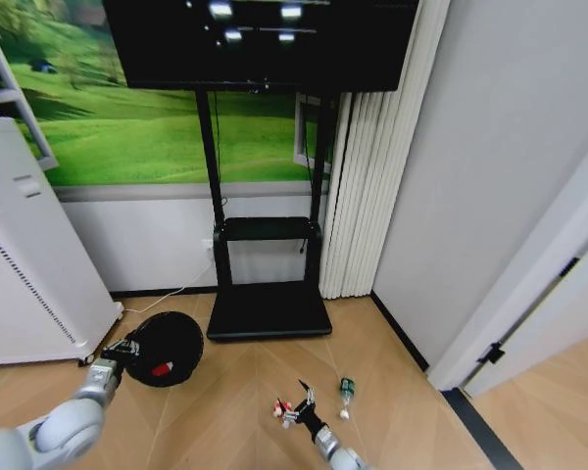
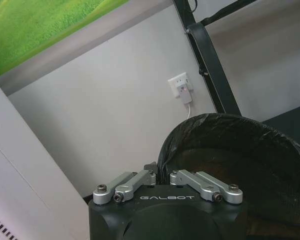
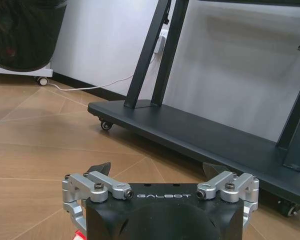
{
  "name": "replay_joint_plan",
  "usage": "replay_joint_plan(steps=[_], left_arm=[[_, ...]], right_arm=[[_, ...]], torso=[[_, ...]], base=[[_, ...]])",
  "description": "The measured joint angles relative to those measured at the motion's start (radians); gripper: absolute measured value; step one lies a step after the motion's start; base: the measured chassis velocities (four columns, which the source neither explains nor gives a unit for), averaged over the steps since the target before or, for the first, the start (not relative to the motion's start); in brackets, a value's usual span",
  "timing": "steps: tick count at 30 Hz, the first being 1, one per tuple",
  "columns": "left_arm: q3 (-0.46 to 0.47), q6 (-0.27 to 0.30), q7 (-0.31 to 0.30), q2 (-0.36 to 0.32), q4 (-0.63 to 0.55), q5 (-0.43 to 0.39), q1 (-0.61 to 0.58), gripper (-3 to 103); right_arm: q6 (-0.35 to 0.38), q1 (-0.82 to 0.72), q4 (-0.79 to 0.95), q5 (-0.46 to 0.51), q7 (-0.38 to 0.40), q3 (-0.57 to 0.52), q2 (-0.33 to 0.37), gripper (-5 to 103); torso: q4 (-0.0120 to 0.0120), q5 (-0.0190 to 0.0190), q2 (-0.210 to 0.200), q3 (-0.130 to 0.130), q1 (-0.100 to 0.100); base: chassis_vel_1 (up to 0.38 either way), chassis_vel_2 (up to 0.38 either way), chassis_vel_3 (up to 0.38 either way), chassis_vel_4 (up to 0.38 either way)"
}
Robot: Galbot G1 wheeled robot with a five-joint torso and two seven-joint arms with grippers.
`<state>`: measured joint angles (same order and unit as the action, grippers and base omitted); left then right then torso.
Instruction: Pick up the trash bin and place the garbage on the floor into it.
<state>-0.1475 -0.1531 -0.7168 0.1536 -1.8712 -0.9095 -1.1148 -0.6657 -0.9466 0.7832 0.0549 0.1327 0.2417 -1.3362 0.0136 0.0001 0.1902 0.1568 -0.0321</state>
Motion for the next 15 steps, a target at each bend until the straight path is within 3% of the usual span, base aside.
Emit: replay_joint_plan(steps=[7, 9, 11, 15], left_arm=[[0.003, -0.001, -0.002, 0.009, 0.000, 0.007, -0.008, 7], [0.005, -0.002, -0.002, 0.012, -0.002, 0.009, -0.014, 7], [0.007, -0.002, -0.003, 0.016, -0.004, 0.013, -0.020, 7], [0.010, -0.002, -0.006, 0.023, -0.007, 0.017, -0.028, 7]], right_arm=[[0.006, -0.012, -0.009, -0.005, 0.000, 0.012, 0.003, 100], [0.002, 0.002, -0.038, -0.044, -0.002, 0.016, -0.001, 100], [-0.020, 0.026, -0.079, -0.144, -0.006, 0.005, -0.009, 100], [-0.014, 0.030, -0.083, -0.145, -0.006, 0.013, -0.006, 100]], torso=[[-0.0003, -0.0001, 0.000, 0.000, 0.000], [-0.0003, 0.0000, 0.000, 0.000, 0.001], [-0.0007, -0.0001, 0.000, -0.001, 0.001], [-0.0005, 0.0000, 0.000, 0.000, 0.001]], base=[[-0.035, 0.048, 0.022, -0.053], [0.039, -0.058, -0.045, 0.063], [0.032, -0.049, -0.035, 0.071], [0.008, -0.010, -0.006, 0.018]])
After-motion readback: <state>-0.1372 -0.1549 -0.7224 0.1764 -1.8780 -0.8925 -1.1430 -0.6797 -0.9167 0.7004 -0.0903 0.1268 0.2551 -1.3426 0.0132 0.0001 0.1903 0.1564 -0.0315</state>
